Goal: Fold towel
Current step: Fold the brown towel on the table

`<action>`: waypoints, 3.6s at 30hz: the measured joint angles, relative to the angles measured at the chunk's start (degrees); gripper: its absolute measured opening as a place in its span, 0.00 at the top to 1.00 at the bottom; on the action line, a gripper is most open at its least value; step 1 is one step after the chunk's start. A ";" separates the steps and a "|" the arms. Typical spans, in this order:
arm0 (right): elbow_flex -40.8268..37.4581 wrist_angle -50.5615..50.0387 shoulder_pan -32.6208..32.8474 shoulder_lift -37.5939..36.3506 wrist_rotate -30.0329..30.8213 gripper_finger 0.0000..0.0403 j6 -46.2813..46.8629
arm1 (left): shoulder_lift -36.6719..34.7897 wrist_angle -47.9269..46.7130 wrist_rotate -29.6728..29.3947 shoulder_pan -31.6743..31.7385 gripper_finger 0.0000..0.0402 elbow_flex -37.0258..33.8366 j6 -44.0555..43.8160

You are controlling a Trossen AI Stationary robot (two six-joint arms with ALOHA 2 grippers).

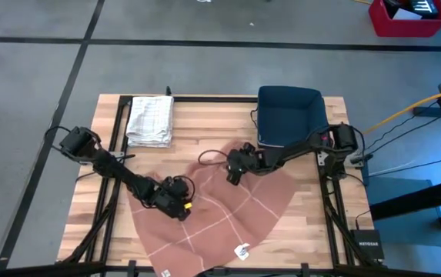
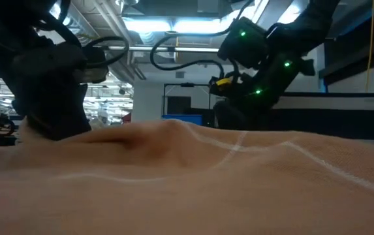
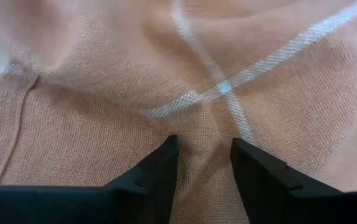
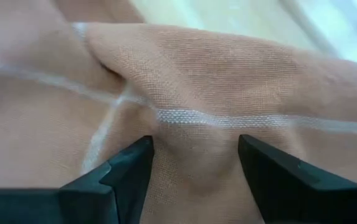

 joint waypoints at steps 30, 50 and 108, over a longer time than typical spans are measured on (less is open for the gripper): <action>-4.11 -4.29 27.99 -8.77 2.95 0.40 17.19 | -3.97 10.77 -2.04 13.53 0.64 2.31 33.22; -1.95 0.31 27.66 -3.93 4.13 0.40 21.81 | -0.04 -5.39 2.90 18.07 0.64 3.22 17.69; -5.50 -13.39 17.58 -14.36 -4.62 0.40 11.40 | -14.43 -17.53 2.59 -5.21 0.64 -5.00 0.41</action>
